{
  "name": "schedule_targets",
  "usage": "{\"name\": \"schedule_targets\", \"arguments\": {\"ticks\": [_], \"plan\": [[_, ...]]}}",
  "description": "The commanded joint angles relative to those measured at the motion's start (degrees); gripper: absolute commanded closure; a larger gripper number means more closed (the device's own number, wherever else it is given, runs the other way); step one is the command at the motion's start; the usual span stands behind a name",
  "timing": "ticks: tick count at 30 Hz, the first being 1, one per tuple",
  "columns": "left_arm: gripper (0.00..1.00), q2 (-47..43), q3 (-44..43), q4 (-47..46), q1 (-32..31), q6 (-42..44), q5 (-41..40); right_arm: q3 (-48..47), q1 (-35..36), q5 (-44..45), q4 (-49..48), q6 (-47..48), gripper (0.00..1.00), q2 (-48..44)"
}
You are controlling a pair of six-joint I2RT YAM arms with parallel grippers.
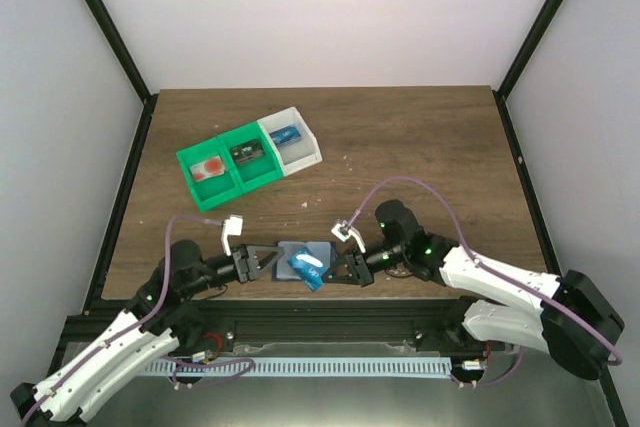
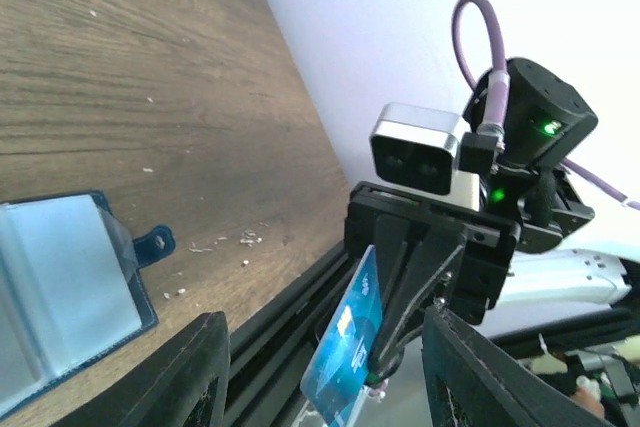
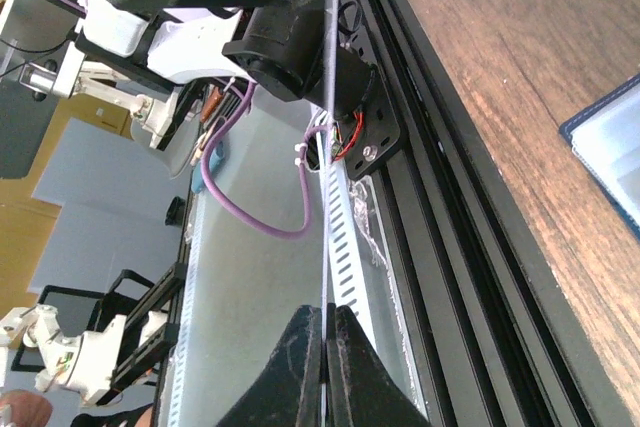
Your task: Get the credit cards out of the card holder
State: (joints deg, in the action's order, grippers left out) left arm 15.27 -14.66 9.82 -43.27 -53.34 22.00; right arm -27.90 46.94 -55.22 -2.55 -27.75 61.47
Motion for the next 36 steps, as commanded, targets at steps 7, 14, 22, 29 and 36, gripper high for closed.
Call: {"name": "schedule_targets", "arguments": {"ticks": [7,14,22,29,36], "plan": [[0.61,5.64,1.91,-6.33,0.07,1.1,11.25,0.3,-0.38,-7.09,-4.34,-3.07,1.0,1.59],[0.73,9.03,1.57,-9.61,0.09,1.49,15.64,0.82,-0.36,-8.72,-5.97,-4.63,1.0,2.21],[0.75,7.95,4.02,-15.27,0.11,-2.13,19.06,1.97,-0.36,-10.92,-8.79,-6.53,0.99,3.31],[0.88,7.93,3.02,-14.45,0.04,-2.47,21.07,2.45,-0.36,-11.43,-9.27,-7.79,1.0,4.52],[1.0,11.15,0.54,-12.42,0.07,0.26,22.05,0.93,-0.36,-11.85,-8.95,-8.42,0.98,4.26]]}}
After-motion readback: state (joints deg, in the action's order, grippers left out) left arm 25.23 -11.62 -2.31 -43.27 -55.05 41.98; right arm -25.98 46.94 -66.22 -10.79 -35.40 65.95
